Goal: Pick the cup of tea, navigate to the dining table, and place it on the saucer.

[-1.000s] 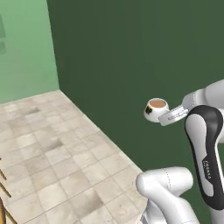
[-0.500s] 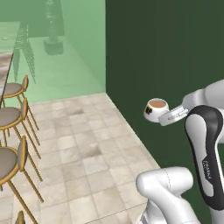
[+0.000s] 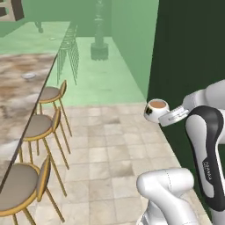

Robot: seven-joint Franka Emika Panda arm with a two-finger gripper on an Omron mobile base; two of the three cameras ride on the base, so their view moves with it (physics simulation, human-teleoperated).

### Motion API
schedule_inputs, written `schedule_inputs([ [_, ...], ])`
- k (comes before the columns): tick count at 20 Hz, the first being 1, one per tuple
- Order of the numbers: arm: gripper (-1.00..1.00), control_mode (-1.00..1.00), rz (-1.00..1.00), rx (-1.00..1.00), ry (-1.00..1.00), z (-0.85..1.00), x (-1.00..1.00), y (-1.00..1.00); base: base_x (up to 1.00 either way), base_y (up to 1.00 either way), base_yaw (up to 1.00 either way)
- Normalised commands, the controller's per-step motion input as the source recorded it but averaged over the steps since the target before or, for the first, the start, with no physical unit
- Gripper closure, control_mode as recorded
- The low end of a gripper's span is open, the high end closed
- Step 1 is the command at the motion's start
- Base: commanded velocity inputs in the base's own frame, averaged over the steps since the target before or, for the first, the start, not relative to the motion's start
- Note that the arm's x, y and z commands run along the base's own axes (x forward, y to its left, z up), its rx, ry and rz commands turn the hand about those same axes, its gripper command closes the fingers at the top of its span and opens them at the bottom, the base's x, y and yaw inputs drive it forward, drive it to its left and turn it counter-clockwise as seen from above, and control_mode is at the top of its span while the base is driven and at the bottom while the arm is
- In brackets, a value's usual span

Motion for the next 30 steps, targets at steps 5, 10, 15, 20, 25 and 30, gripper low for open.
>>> schedule_inputs([
  [5, 1.00, 1.00, 0.00, 0.00, 0.00, 0.00, 0.00, 0.00, 1.00, -0.30, 0.38],
  [10, 1.00, 1.00, 0.00, 0.00, 0.00, 0.00, 0.00, 0.00, 1.00, -0.70, 0.32],
  [15, 1.00, 1.00, 0.00, 0.00, 0.00, 0.00, 0.00, 0.00, 1.00, -0.67, 0.28],
  [20, 1.00, 1.00, 0.00, 0.00, 0.00, 0.00, 0.00, 0.00, 1.00, -0.52, 0.33],
  [25, 1.00, 1.00, 0.00, 0.00, 0.00, 0.00, 0.00, 0.00, 1.00, -0.48, 0.38],
  [30, 1.00, 1.00, 0.00, 0.00, 0.00, 0.00, 0.00, 0.00, 0.94, -0.54, 0.42],
])
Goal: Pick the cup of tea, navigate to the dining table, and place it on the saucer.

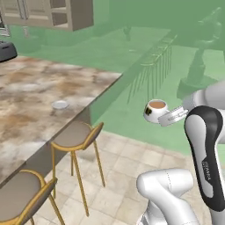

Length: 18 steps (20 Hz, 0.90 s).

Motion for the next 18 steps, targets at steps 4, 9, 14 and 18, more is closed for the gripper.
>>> schedule_inputs([
  [4, 1.00, 1.00, 0.00, 0.00, 0.00, 0.00, 0.00, 0.00, 0.92, -0.55, 0.45],
  [9, 1.00, 1.00, 0.00, 0.00, 0.00, 0.00, 0.00, 0.00, 1.00, -0.42, 0.51],
  [14, 1.00, 1.00, 0.00, 0.00, 0.00, 0.00, 0.00, 0.00, 0.79, -0.13, 0.54],
  [18, 1.00, 1.00, 0.00, 0.00, 0.00, 0.00, 0.00, 0.00, 0.46, 0.00, 0.59],
])
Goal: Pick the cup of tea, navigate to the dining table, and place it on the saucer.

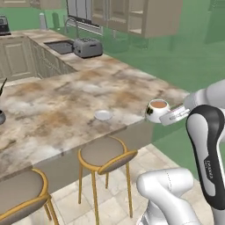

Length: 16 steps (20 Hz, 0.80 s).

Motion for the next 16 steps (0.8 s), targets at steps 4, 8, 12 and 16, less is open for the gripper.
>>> schedule_inputs([
  [4, 1.00, 1.00, 0.00, 0.00, 0.00, 0.00, 0.00, 0.00, 0.64, 0.00, 0.55],
  [8, 1.00, 1.00, 0.00, 0.00, 0.00, 0.00, 0.00, 0.00, 0.49, -0.30, 0.21],
  [12, 1.00, 1.00, 0.00, 0.00, 0.00, 0.00, 0.00, 0.00, 0.17, -0.50, 0.01],
  [16, 1.00, 1.00, 0.00, 0.00, 0.00, 0.00, 0.00, 0.00, 0.25, -0.53, 0.00],
])
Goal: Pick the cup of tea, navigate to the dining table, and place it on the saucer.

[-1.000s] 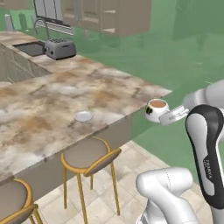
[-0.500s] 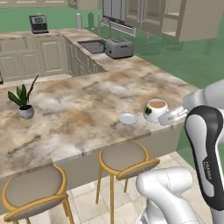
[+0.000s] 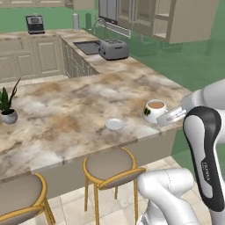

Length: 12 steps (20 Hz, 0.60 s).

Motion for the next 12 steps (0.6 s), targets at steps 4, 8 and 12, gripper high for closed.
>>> schedule_inputs([
  [4, 1.00, 1.00, 0.00, 0.00, 0.00, 0.00, 0.00, 0.00, 0.22, -0.46, 0.00],
  [8, 1.00, 1.00, 0.00, 0.00, 0.00, 0.00, 0.00, 0.00, 0.41, -0.34, 0.06],
  [12, 1.00, 1.00, 0.00, 0.00, 0.00, 0.00, 0.00, 0.00, 0.83, -0.19, 0.12],
])
